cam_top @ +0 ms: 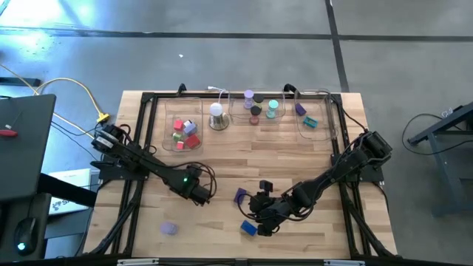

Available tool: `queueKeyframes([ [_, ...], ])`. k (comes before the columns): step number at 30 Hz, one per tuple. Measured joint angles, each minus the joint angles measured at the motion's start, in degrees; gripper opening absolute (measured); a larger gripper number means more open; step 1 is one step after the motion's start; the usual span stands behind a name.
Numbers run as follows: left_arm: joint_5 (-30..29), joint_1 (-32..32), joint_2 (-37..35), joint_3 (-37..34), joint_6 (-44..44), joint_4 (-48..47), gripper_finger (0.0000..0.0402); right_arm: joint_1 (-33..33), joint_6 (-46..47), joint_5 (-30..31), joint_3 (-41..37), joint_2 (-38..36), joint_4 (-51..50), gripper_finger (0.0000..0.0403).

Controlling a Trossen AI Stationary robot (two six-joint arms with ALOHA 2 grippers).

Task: Pick & Place Office items
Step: Put the yellow hourglass into the middle transparent bin

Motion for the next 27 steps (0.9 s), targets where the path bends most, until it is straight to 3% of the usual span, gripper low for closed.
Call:
queueKeyframes([
  [2,-2.1,-0.8,0.0,0.0,0.0,-0.6,0.01,0.0,0.0,0.0,0.0,0.0,0.0,0.0156],
  [8,-9.5,-3.8,-1.2,0.2,0.6,0.1,0.0099,0.1,-3.0,0.0,0.0,0.0,2.5,0.0156],
  [14,-22.2,-8.5,-4.7,2.4,7.1,3.8,0.0098,0.5,-11.1,-0.1,0.0,0.0,10.1,0.0156],
  [19,-30.8,-13.0,-7.2,3.1,28.4,20.5,0.0099,0.5,-18.0,-2.4,0.0,0.0,17.4,0.0156],
  [23,-31.1,-14.7,-7.3,3.2,45.4,35.4,0.01,0.1,-21.4,-2.9,0.0,0.0,20.3,0.0156],
  [27,-31.2,-15.0,-7.3,3.2,52.0,42.5,0.01,-0.3,-22.7,-2.8,0.0,0.0,20.8,0.0156],
])
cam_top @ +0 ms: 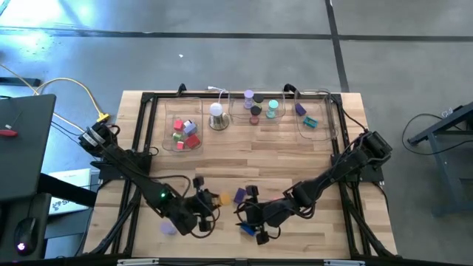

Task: Pick & Place Office items
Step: Put the yellow hourglass into the middle transparent bin

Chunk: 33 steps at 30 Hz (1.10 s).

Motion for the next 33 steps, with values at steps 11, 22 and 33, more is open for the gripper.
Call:
queueKeyframes([
  [11,0.0,0.6,0.0,0.0,3.8,2.3,0.0102,0.0,-1.8,2.6,0.0,0.0,3.4,0.0156],
  [22,0.2,0.6,0.0,0.0,3.8,2.6,0.0102,3.7,-8.6,13.7,0.0,-1.4,4.6,0.0195],
  [33,0.3,0.6,0.0,0.0,3.8,3.3,0.0102,4.2,-5.2,13.5,0.0,-2.0,1.3,0.0366],
])
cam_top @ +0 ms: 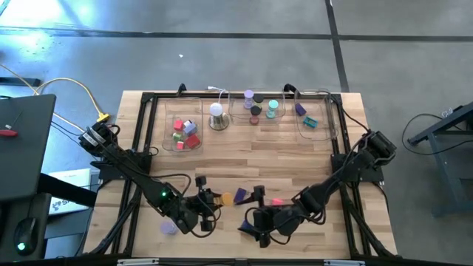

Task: Pick & Place Office items
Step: Put the yellow hourglass into the middle transparent bin

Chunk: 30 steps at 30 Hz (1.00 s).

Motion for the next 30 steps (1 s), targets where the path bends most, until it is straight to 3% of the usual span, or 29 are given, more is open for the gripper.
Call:
queueKeyframes([
  [4,0.0,0.1,0.0,0.0,0.6,0.9,0.0102,-0.5,0.4,3.7,0.0,0.0,0.5,0.0394],
  [8,0.0,0.2,0.0,0.0,3.2,3.4,0.0102,-1.8,0.4,6.9,0.0,0.0,0.5,0.0398],
  [15,0.3,0.7,0.0,0.0,8.6,8.3,0.0102,-5.1,1.5,-2.0,0.0,0.0,0.6,0.0387],
  [30,4.1,4.2,0.0,0.0,10.2,10.4,0.0102,-7.3,1.4,-5.1,0.0,0.7,1.1,0.0377],
])
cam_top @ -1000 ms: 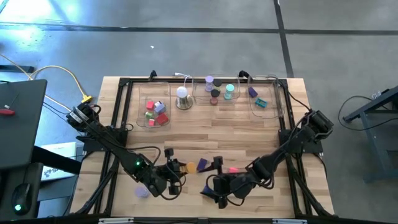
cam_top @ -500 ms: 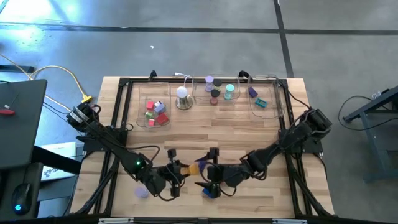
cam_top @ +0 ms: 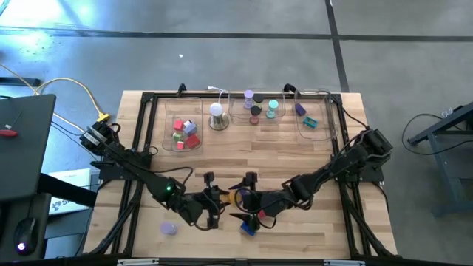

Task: Pick & Place Office items
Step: Put the yellow hourglass into the middle transparent bin

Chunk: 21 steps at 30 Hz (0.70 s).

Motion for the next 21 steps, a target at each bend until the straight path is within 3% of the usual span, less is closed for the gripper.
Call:
queueKeyframes([
  [5,0.2,0.0,0.0,0.0,0.0,0.1,0.0102,0.0,0.0,0.1,0.0,0.0,0.3,0.0337],
  [17,1.1,-0.1,0.0,0.0,0.0,0.3,0.0102,-0.8,0.0,-0.2,0.0,0.0,0.0,0.0188],
  [21,1.1,0.0,0.0,0.0,-0.1,0.0,0.0102,-1.2,0.1,-1.2,0.1,0.0,-1.4,0.0184],
])
